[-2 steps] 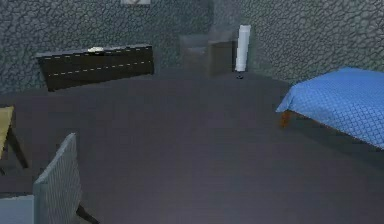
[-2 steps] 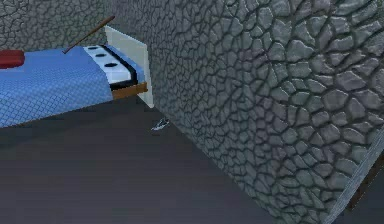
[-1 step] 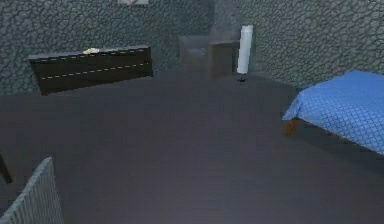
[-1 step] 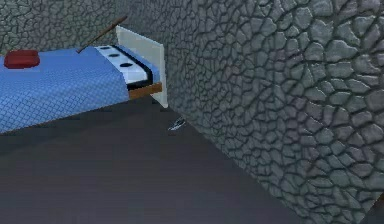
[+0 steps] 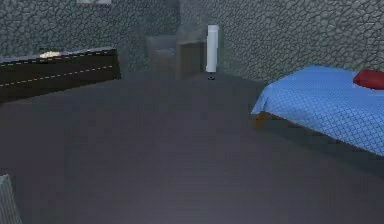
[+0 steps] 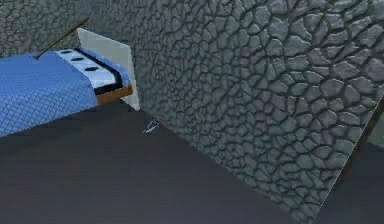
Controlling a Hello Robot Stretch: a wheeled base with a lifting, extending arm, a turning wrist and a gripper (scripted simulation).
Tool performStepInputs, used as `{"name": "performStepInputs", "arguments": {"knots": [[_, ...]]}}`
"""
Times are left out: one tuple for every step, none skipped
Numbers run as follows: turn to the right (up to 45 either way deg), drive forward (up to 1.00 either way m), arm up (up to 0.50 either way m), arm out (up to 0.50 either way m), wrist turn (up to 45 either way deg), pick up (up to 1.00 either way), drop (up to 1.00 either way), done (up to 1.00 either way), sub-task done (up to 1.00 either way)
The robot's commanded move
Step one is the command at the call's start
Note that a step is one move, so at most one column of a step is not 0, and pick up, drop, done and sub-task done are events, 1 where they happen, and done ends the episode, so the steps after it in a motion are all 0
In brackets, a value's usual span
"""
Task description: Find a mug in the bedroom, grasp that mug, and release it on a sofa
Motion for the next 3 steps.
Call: {"name": "performStepInputs", "arguments": {"knots": [[0.0, 0.65, 0.0, 0.0, 0.0, 0.0, 0.0, 0.0, 0.0], [-45.0, 0.0, 0.0, 0.0, 0.0, 0.0, 0.0, 0.0, 0.0], [-6.0, 0.0, 0.0, 0.0, 0.0, 0.0, 0.0, 0.0, 0.0]]}}
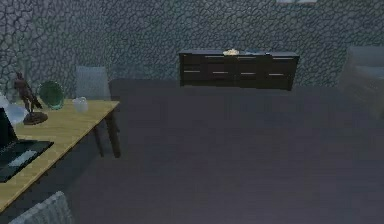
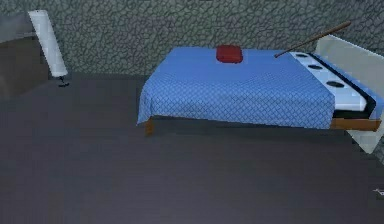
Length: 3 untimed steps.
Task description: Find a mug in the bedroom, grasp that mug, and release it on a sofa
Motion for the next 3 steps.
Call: {"name": "performStepInputs", "arguments": {"knots": [[0.0, 1.0, 0.0, 0.0, 0.0, 0.0, 0.0, 0.0, 0.0], [-45.0, 0.0, 0.0, 0.0, 0.0, 0.0, 0.0, 0.0, 0.0], [-45.0, 0.0, 0.0, 0.0, 0.0, 0.0, 0.0, 0.0, 0.0]]}}
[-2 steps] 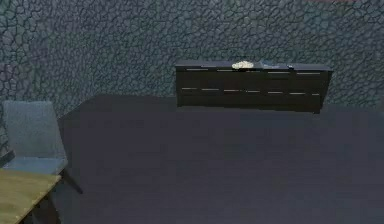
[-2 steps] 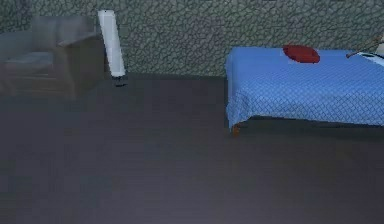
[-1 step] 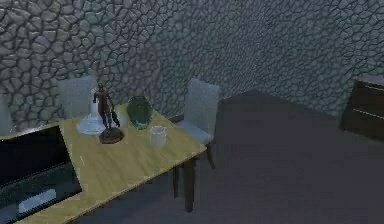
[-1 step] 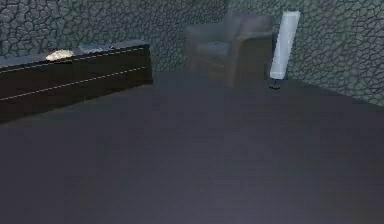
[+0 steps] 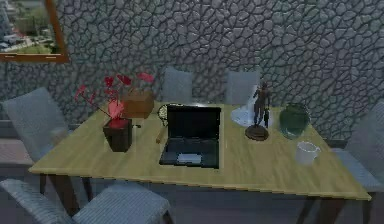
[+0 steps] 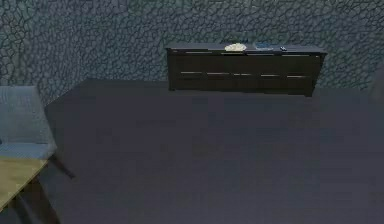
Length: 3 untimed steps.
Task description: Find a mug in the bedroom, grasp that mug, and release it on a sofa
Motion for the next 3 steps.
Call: {"name": "performStepInputs", "arguments": {"knots": [[-45.0, 0.0, 0.0, 0.0, 0.0, 0.0, 0.0, 0.0, 0.0], [-9.0, 0.0, 0.0, 0.0, 0.0, 0.0, 0.0, 0.0, 0.0], [45.0, 0.0, 0.0, 0.0, 0.0, 0.0, 0.0, 0.0, 0.0]]}}
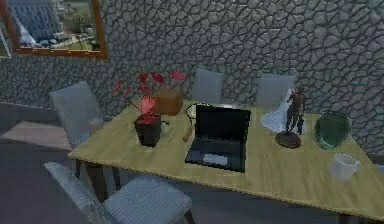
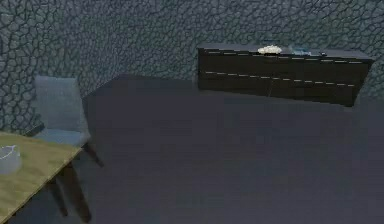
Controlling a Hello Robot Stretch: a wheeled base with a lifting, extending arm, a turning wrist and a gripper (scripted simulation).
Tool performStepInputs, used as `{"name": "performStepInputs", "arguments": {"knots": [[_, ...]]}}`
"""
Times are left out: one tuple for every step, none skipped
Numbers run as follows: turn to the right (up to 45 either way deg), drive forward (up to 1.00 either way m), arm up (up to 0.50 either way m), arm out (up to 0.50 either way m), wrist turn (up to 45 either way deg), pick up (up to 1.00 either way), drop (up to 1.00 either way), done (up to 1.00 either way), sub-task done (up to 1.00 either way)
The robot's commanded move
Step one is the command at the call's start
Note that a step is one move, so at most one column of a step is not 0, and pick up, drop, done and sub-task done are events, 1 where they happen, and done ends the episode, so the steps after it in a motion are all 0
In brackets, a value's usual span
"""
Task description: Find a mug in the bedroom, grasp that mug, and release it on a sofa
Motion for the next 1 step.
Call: {"name": "performStepInputs", "arguments": {"knots": [[30.0, 0.0, 0.0, 0.0, 0.0, 0.0, 0.0, 0.0, 0.0]]}}
